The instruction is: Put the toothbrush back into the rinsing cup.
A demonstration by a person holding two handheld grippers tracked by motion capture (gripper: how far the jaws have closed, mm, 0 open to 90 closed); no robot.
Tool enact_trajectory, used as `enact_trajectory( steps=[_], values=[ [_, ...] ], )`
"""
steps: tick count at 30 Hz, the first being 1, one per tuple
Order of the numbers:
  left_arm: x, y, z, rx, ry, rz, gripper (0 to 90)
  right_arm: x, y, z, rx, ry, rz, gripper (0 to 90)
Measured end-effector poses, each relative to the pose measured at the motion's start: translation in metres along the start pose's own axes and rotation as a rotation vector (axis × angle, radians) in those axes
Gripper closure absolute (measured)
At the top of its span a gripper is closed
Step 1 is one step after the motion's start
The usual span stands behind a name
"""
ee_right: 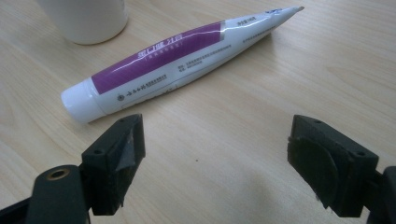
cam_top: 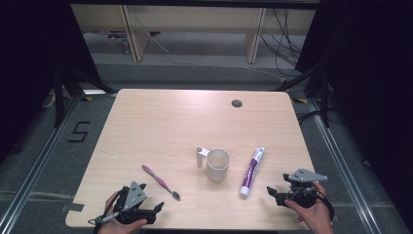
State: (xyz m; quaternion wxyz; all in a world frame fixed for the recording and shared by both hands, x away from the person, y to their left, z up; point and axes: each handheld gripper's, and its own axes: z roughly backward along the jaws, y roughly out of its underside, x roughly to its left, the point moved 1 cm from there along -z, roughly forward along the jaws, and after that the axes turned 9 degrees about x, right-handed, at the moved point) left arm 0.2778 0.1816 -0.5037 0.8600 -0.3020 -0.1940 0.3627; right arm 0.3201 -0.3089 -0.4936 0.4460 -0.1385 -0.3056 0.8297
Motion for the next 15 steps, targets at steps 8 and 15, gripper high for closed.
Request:
enact_trajectory(
  steps=[8,15],
  values=[
    [0.005,-0.008,0.0,-0.021,0.004,-0.016,15.4,-0.005,0.0,-0.001,-0.017,0.011,0.009,20.0],
    [0.019,-0.023,-0.004,0.01,0.007,-0.12,19.2,-0.001,-0.001,-0.001,-0.009,0.004,0.009,20.1]
  ],
)
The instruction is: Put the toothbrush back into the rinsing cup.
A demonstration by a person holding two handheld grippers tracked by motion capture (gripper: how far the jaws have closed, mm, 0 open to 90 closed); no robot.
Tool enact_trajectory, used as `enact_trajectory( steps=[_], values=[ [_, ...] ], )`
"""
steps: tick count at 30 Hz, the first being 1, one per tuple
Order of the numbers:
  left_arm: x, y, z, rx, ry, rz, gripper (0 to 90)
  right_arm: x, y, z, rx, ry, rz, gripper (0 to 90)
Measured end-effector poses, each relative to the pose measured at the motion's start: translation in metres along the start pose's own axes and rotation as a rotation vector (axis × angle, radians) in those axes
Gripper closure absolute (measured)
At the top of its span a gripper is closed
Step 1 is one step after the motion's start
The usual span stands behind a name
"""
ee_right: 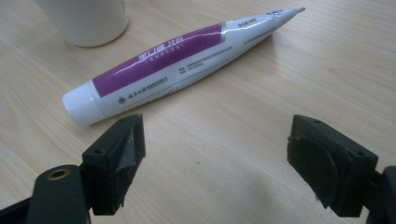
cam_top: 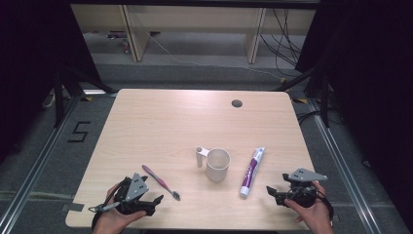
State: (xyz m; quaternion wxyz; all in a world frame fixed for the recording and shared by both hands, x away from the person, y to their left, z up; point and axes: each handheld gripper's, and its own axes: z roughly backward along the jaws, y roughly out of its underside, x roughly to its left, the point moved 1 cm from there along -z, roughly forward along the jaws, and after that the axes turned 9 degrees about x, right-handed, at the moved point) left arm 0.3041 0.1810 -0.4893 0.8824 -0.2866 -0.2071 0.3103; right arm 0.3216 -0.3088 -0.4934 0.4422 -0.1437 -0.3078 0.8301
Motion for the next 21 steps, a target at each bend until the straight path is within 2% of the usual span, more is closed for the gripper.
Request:
enact_trajectory(
  steps=[2,5,6,7,9,10,11,12,15,17,18,19,21],
  values=[
    [0.001,-0.005,-0.003,0.027,0.013,-0.026,19.2,0.001,0.0,-0.001,0.005,-0.019,-0.003,20.1],
    [0.002,-0.009,-0.008,0.046,0.022,-0.045,20.8,0.0,0.0,-0.001,0.007,-0.014,-0.001,20.2],
    [0.004,-0.012,-0.012,0.074,0.032,-0.073,22.2,-0.001,0.0,0.0,0.001,-0.001,0.005,20.2],
    [0.005,-0.014,-0.015,0.086,0.033,-0.084,22.8,-0.001,0.0,0.0,0.002,-0.003,0.001,20.2],
    [0.007,-0.016,-0.017,0.096,0.033,-0.09,22.7,0.0,0.0,0.0,0.009,-0.013,-0.013,20.2],
    [0.01,-0.019,-0.02,0.123,0.049,-0.107,24.0,-0.001,-0.001,-0.001,0.003,-0.006,0.012,20.3],
    [0.01,-0.019,-0.02,0.123,0.049,-0.107,24.9,-0.001,-0.001,-0.001,0.003,-0.006,0.012,20.3],
    [0.013,-0.022,-0.023,0.143,0.056,-0.129,25.4,-0.001,-0.001,-0.001,-0.001,-0.003,0.017,20.4],
    [0.016,-0.025,-0.025,0.162,0.066,-0.151,27.4,0.0,-0.001,-0.002,-0.001,-0.007,0.015,20.4],
    [0.022,-0.028,-0.029,0.191,0.09,-0.168,28.4,-0.001,-0.001,-0.002,0.0,-0.004,0.014,20.5],
    [0.024,-0.029,-0.03,0.203,0.1,-0.177,29.0,0.001,-0.001,-0.002,0.006,-0.018,-0.008,20.5],
    [0.026,-0.03,-0.031,0.223,0.101,-0.195,29.9,-0.001,-0.001,-0.002,0.004,-0.02,0.007,20.5],
    [0.029,-0.031,-0.032,0.232,0.104,-0.204,30.9,0.0,-0.001,-0.002,0.008,-0.021,0.001,20.6]
  ],
)
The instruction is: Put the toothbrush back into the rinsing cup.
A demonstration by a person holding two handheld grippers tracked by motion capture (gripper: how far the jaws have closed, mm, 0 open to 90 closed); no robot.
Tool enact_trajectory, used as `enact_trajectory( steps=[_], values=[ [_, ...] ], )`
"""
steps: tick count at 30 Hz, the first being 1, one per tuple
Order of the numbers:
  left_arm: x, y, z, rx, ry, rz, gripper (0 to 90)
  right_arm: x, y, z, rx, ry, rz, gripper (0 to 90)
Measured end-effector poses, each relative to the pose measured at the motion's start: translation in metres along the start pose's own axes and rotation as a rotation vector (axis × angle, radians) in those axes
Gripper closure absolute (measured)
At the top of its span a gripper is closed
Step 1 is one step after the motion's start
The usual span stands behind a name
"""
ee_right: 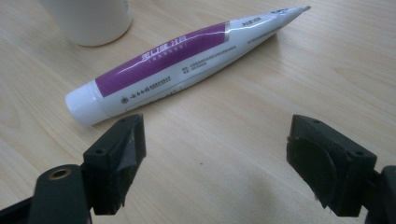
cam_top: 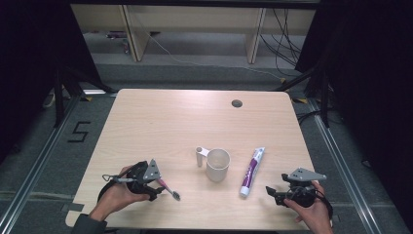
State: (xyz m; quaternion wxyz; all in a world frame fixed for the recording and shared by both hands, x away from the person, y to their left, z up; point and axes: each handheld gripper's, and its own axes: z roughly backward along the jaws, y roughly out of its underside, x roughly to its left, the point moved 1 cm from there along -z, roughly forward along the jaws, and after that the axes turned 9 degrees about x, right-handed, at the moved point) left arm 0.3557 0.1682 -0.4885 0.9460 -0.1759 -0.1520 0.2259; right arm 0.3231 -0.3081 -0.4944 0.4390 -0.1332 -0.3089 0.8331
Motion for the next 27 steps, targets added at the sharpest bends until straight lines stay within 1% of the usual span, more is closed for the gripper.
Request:
enact_trajectory(
  steps=[1,2,3,4,5,6,10,11,12,13,14,15,16,17,18,20,21,22,23,24,25,26,27],
  values=[
    [0.002,0.0,-0.001,0.003,0.01,0.004,32.1,0.0,0.0,0.0,0.002,-0.002,-0.003,20.6],
    [0.005,-0.002,-0.003,0.019,0.025,-0.014,33.8,0.0,0.0,0.0,-0.004,0.008,0.005,20.6],
    [0.006,-0.002,-0.004,0.026,0.035,-0.015,34.6,0.0,0.0,0.0,-0.004,0.007,0.003,20.6],
    [0.008,-0.002,-0.006,0.034,0.036,-0.021,34.8,-0.001,0.0,-0.001,-0.009,-0.008,0.006,20.7],
    [0.008,-0.002,-0.006,0.034,0.036,-0.021,36.0,0.0,0.0,-0.001,-0.008,-0.008,0.003,20.7],
    [0.01,-0.003,-0.008,0.064,0.05,-0.044,37.9,0.0,0.0,-0.001,-0.001,-0.013,-0.004,20.7],
    [0.012,-0.006,-0.011,0.068,0.057,-0.049,40.1,0.0,0.0,-0.001,0.0,-0.018,-0.005,20.8],
    [0.012,-0.007,-0.012,0.074,0.063,-0.063,40.7,0.0,0.0,0.0,-0.004,-0.002,0.003,20.9],
    [0.011,-0.008,-0.013,0.077,0.066,-0.067,40.9,0.0,0.0,-0.001,0.0,-0.015,-0.003,20.9],
    [0.011,-0.009,-0.013,0.085,0.072,-0.075,41.4,-0.001,0.0,-0.001,-0.002,-0.007,0.004,21.0],
    [0.011,-0.009,-0.013,0.085,0.072,-0.075,41.8,-0.001,0.0,-0.001,0.0,-0.013,-0.002,21.0],
    [0.011,-0.01,-0.014,0.098,0.081,-0.085,42.2,0.0,0.0,0.0,0.004,-0.02,-0.005,21.1],
    [0.011,-0.011,-0.015,0.1,0.083,-0.084,42.6,-0.001,0.0,0.001,-0.003,-0.007,0.001,21.1],
    [0.011,-0.011,-0.015,0.1,0.083,-0.084,42.8,-0.001,0.0,0.001,-0.003,-0.007,0.001,21.1],
    [0.012,-0.011,-0.016,0.099,0.085,-0.085,43.3,0.0,0.0,0.0,0.004,-0.023,-0.011,21.1],
    [0.013,-0.012,-0.017,0.104,0.088,-0.087,44.9,0.0,0.0,0.0,0.005,-0.023,-0.01,21.1],
    [0.014,-0.013,-0.017,0.113,0.104,-0.086,45.3,-0.001,0.0,0.001,0.0,0.005,0.005,21.2],
    [0.014,-0.013,-0.018,0.118,0.112,-0.08,45.6,-0.001,0.0,0.001,-0.006,0.002,0.007,21.2],
    [0.015,-0.014,-0.019,0.125,0.123,-0.062,46.2,-0.001,0.0,0.001,-0.005,0.005,0.004,21.2],
    [0.016,-0.014,-0.019,0.14,0.13,-0.049,47.7,0.0,0.0,-0.001,-0.002,-0.017,-0.007,21.3],
    [0.017,-0.015,-0.02,0.144,0.13,-0.062,48.8,0.0,0.0,0.0,0.006,-0.021,-0.008,21.3],
    [0.018,-0.015,-0.02,0.145,0.139,-0.059,49.9,0.0,0.0,0.001,0.003,-0.009,-0.007,21.4],
    [0.018,-0.015,-0.02,0.145,0.139,-0.059,51.3,-0.001,0.0,0.001,-0.004,-0.007,0.003,21.4]
  ],
)
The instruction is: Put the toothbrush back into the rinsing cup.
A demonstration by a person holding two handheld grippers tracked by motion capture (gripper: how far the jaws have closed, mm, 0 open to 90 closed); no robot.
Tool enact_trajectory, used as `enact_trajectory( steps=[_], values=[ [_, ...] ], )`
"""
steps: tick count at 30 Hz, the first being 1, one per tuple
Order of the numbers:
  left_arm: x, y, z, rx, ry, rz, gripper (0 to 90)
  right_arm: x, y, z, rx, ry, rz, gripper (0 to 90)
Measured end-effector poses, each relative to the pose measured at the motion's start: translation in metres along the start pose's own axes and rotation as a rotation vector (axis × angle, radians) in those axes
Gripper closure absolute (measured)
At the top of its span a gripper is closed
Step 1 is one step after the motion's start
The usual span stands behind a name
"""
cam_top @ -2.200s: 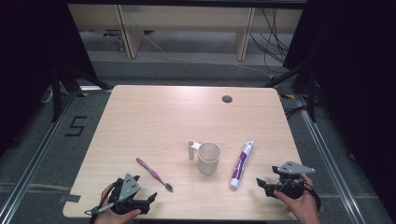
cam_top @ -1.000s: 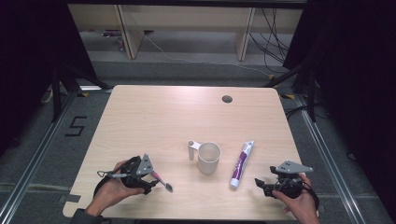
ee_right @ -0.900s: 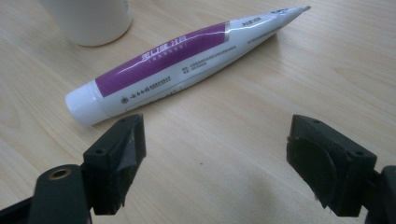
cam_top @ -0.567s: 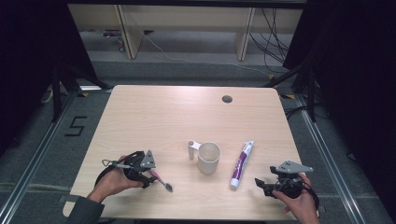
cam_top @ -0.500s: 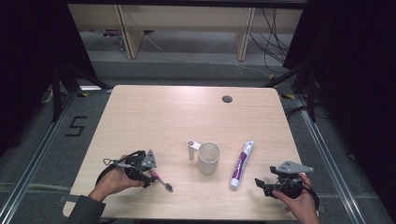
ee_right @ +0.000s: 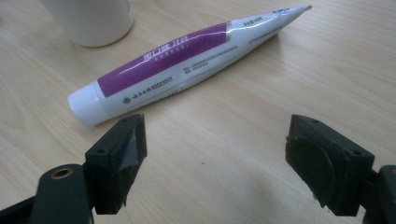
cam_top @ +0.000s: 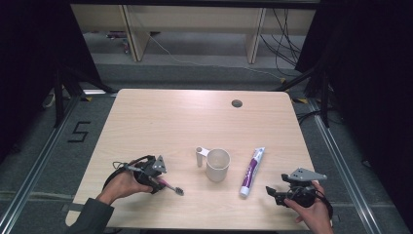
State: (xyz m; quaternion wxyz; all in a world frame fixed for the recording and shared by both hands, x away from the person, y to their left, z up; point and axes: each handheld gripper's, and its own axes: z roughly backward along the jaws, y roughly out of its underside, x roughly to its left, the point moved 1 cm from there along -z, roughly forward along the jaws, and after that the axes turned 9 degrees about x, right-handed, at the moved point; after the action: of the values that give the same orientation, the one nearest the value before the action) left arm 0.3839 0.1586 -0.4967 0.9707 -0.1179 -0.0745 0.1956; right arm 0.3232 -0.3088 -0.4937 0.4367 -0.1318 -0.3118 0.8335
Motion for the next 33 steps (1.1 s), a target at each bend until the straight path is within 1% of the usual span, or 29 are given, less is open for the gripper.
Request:
enact_trajectory(
  steps=[1,2,3,4,5,6,7,8,9,10,11,12,13,14,15,16,19,21,22,23,24,25,28,31,32,33],
  values=[
    [0.001,-0.001,0.001,0.016,0.016,0.007,52.4,0.0,0.0,0.0,-0.001,0.005,0.002,21.4],
    [0.001,-0.001,0.001,0.016,0.016,0.007,54.0,0.0,0.0,0.0,-0.001,0.005,0.002,21.4],
    [0.001,-0.002,0.001,0.028,0.027,0.013,56.3,0.0,0.0,-0.001,-0.001,-0.012,-0.006,21.5],
    [0.001,-0.002,0.001,0.028,0.027,0.013,58.3,0.0,0.0,-0.001,-0.001,-0.012,-0.006,21.5],
    [0.001,-0.002,0.001,0.033,0.032,0.013,58.3,0.001,0.0,-0.001,0.007,-0.012,-0.009,21.5],
    [0.001,-0.003,0.001,0.043,0.05,0.02,62.9,0.002,0.0,0.0,0.001,-0.011,-0.019,21.6],
    [0.001,-0.003,0.001,0.043,0.05,0.02,64.7,0.002,0.0,0.0,0.001,-0.011,-0.019,21.6],
    [0.0,-0.004,0.002,0.055,0.058,0.03,66.9,0.001,0.0,-0.001,0.0,-0.009,-0.013,21.6],
    [0.0,-0.005,0.002,0.062,0.06,0.03,68.1,0.001,0.0,-0.001,0.001,-0.01,-0.004,21.7],
    [-0.002,-0.005,0.002,0.07,0.072,0.05,69.1,0.004,0.001,0.0,0.006,-0.011,-0.038,21.7],
    [-0.002,-0.005,0.002,0.07,0.072,0.05,70.2,0.001,0.0,0.0,-0.002,-0.005,-0.003,21.8],
    [-0.003,-0.005,0.002,0.073,0.087,0.07,71.3,0.001,0.0,0.0,-0.003,0.005,0.007,21.8],
    [-0.002,-0.006,0.002,0.08,0.09,0.069,72.3,0.001,0.0,-0.001,-0.003,0.002,0.005,21.8],
    [-0.003,-0.006,0.002,0.087,0.096,0.083,73.6,0.003,0.0,-0.001,0.002,-0.011,-0.02,21.8],
    [-0.003,-0.007,0.002,0.095,0.098,0.076,75.1,0.001,0.0,-0.001,-0.001,0.005,0.004,21.8],
    [-0.002,-0.007,0.002,0.105,0.102,0.071,75.9,0.001,0.0,-0.001,-0.003,0.001,0.003,22.0],
    [0.0,-0.01,0.002,0.124,0.102,0.066,77.0,0.001,0.0,0.0,0.0,0.007,0.004,22.0],
    [-0.001,-0.011,0.002,0.134,0.117,0.079,77.5,0.001,0.0,0.0,-0.004,0.009,0.006,22.0],
    [-0.001,-0.011,0.002,0.134,0.117,0.079,77.7,0.001,0.0,0.0,-0.004,0.009,0.006,22.0],
    [0.0,-0.012,0.002,0.149,0.126,0.094,77.9,0.001,0.0,0.0,-0.004,0.007,0.008,22.1],
    [0.0,-0.012,0.002,0.149,0.126,0.094,78.0,0.001,0.0,0.0,-0.004,0.007,0.008,22.1],
    [0.0,-0.014,0.002,0.159,0.13,0.107,78.1,0.001,0.0,-0.001,0.0,0.004,0.003,22.2],
    [0.001,-0.015,0.002,0.171,0.136,0.114,78.4,0.001,0.0,0.0,-0.005,0.005,0.007,22.4],
    [0.001,-0.018,0.002,0.2,0.139,0.13,78.8,0.001,0.0,-0.001,0.001,0.001,0.003,22.5],
    [0.002,-0.019,0.002,0.209,0.138,0.125,78.9,0.001,0.0,-0.001,-0.004,0.001,0.007,22.5],
    [0.001,-0.02,0.002,0.215,0.138,0.128,78.9,0.001,0.0,-0.001,-0.003,0.001,0.005,22.5]
  ],
)
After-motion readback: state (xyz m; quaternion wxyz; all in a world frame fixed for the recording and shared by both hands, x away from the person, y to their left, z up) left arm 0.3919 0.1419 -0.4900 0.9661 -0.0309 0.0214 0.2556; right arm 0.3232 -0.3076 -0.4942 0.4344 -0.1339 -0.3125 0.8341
